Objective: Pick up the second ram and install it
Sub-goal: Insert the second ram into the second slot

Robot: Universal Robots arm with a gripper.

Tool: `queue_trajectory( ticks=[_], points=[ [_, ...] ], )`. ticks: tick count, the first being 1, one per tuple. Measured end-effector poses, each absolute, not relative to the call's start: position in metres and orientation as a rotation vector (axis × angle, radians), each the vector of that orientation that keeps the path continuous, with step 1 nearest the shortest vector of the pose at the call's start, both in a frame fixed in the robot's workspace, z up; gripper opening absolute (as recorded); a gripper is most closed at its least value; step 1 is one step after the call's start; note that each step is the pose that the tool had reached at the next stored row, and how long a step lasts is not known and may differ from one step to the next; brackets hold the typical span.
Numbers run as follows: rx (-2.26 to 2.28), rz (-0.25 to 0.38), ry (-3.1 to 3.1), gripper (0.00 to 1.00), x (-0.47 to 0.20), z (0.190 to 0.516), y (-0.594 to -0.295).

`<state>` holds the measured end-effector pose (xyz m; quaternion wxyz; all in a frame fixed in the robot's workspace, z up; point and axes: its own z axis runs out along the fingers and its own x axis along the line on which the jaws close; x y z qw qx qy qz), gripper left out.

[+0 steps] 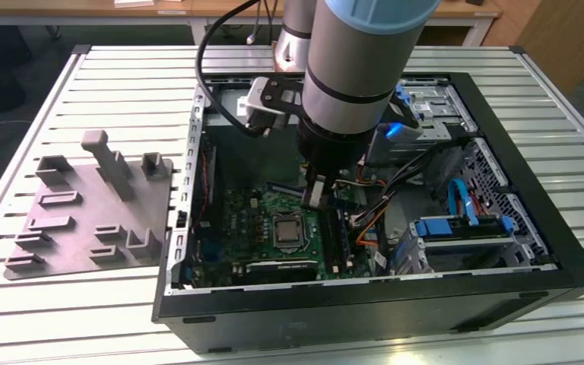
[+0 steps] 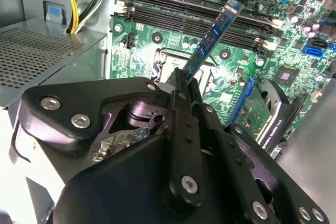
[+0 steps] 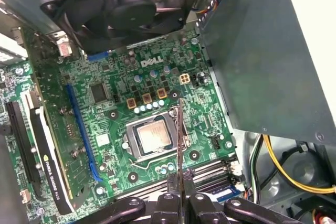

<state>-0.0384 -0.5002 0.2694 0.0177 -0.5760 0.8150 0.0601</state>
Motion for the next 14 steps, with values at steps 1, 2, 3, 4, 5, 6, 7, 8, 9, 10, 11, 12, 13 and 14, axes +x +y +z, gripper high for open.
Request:
queue_trajectory(
  ticks=[1,2,3,4,5,6,7,8,9,10,11,12,13,14],
  points=[
    [-1.783,0.186,2.537,0.14,-0.0384,0.2694,-0.5002],
    [-1.775,0.186,2.541,0.14,-0.0384,0.2693,-0.5002],
    [-1.769,0.186,2.546,0.14,-0.0384,0.2693,-0.5002],
    [-1.762,0.186,2.55,0.14,-0.0384,0.2693,-0.5002],
    [-1.754,0.186,2.555,0.14,-0.0384,0.2693,-0.5002],
    [-1.748,0.186,2.559,0.14,-0.0384,0.2692,-0.5002],
    [-1.741,0.185,2.563,0.14,-0.0384,0.2692,-0.5002],
    [-1.734,0.185,2.567,0.14,-0.0384,0.2692,-0.5002],
    [-1.727,0.185,2.572,0.14,-0.0384,0.2692,-0.5002],
    [-1.72,0.185,2.576,0.14,-0.0384,0.2691,-0.5002],
    [-1.713,0.184,2.58,0.14,-0.0384,0.2691,-0.5002],
    [-1.706,0.184,2.585,0.14,-0.0384,0.2691,-0.5002],
    [-1.7,0.184,2.589,0.14,-0.0384,0.2691,-0.5002],
    [-1.693,0.184,2.593,0.14,-0.0384,0.2691,-0.5002]
  ],
)
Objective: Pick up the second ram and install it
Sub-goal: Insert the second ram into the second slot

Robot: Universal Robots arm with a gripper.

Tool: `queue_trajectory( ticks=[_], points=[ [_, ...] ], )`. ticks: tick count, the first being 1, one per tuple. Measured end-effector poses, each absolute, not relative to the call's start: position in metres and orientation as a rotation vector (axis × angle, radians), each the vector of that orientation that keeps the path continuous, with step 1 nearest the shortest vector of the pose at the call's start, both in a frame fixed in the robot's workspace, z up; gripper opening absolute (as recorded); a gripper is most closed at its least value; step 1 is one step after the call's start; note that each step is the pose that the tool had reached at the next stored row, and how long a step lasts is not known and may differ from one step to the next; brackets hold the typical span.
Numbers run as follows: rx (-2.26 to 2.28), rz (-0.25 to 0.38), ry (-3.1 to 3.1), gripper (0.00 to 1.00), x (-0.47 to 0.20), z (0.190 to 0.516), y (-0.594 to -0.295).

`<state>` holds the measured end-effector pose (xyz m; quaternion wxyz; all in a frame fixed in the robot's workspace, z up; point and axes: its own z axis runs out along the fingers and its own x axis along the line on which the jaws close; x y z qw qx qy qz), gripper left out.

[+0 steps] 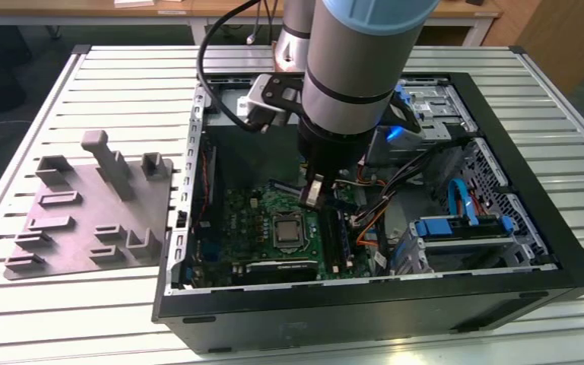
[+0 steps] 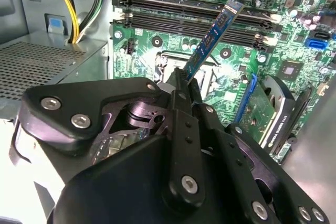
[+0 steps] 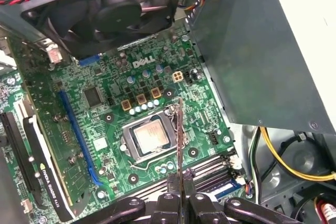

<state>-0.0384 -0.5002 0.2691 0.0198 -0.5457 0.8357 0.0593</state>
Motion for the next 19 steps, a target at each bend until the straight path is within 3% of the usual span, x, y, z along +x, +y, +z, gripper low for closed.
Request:
queue_trajectory(
  ticks=[19],
  points=[
    [-1.497,0.178,2.701,0.14,-0.0384,0.2684,-0.5002]
  ],
)
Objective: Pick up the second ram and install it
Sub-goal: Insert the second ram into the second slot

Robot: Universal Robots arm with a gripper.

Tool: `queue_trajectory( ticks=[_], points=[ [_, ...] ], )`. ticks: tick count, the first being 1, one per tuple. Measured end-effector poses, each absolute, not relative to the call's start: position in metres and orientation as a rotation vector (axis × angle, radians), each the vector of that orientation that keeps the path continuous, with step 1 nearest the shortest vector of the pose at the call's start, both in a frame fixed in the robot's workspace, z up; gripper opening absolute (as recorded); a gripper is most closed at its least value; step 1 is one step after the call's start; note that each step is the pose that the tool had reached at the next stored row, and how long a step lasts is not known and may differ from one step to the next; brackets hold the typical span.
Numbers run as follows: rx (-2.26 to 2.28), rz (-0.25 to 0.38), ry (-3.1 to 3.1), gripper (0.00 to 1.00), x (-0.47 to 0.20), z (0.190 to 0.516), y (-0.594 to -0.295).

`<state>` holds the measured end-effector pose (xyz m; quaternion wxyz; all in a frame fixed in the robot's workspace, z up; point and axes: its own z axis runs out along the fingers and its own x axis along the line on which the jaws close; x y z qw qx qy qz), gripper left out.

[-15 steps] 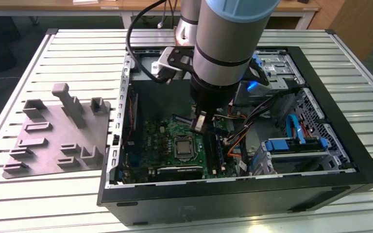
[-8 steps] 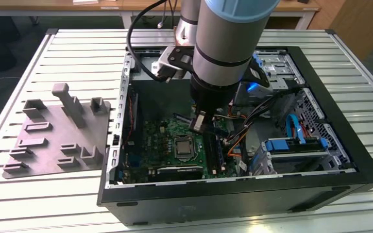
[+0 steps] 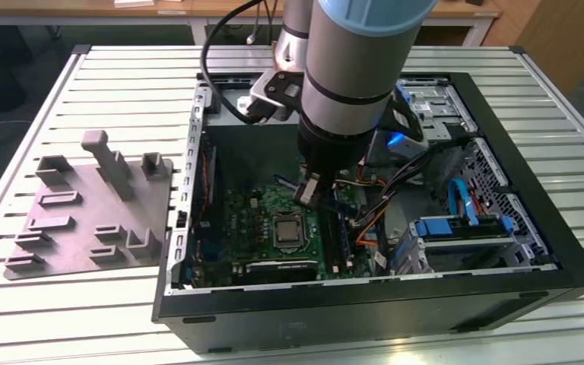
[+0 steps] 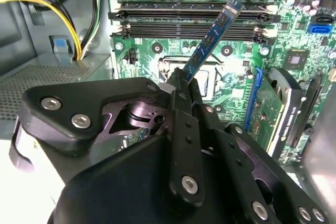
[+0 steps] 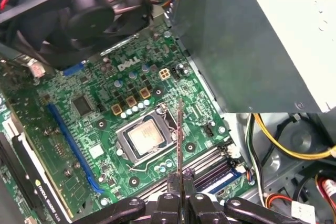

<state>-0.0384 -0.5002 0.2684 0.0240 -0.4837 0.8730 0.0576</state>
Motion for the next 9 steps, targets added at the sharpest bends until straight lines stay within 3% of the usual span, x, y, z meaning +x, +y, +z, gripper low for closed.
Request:
queue_trajectory(
  ticks=[9],
  points=[
    [-1.334,0.173,2.778,0.14,-0.0384,0.2677,-0.5002]
  ],
)
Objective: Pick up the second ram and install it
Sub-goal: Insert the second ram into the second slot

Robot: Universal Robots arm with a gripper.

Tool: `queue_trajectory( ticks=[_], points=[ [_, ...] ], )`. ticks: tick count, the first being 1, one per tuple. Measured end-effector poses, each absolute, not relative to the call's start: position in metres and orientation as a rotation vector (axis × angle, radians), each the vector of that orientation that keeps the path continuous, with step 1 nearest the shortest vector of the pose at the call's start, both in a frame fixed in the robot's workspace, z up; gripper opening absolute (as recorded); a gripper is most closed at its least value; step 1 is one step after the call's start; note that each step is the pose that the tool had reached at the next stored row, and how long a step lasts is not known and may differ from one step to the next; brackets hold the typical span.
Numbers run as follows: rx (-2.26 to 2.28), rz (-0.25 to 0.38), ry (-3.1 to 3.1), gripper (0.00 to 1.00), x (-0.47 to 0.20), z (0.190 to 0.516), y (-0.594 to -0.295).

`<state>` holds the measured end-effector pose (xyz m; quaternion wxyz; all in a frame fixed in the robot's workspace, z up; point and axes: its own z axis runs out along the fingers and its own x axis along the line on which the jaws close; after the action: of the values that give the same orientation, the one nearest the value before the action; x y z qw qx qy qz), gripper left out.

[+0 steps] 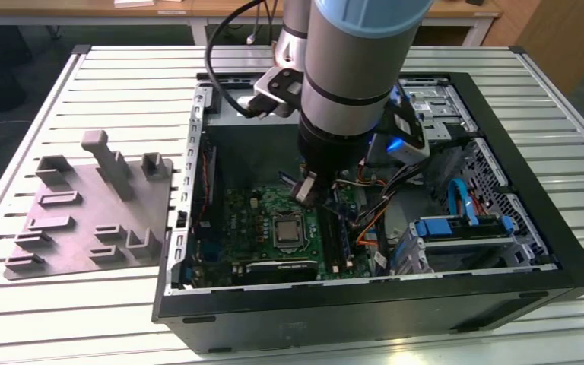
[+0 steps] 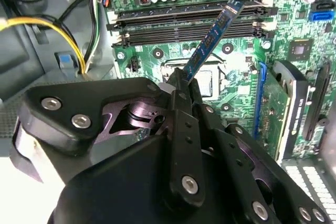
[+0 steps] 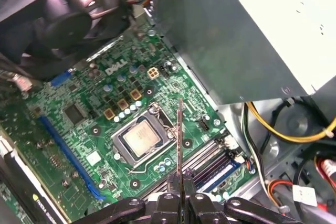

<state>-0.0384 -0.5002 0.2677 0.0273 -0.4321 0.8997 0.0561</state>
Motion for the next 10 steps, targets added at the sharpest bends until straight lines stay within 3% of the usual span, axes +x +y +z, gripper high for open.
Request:
queue_trajectory(
  ticks=[10],
  points=[
    [-1.168,0.141,2.855,0.14,-0.0384,0.2669,-0.5002]
  ],
)
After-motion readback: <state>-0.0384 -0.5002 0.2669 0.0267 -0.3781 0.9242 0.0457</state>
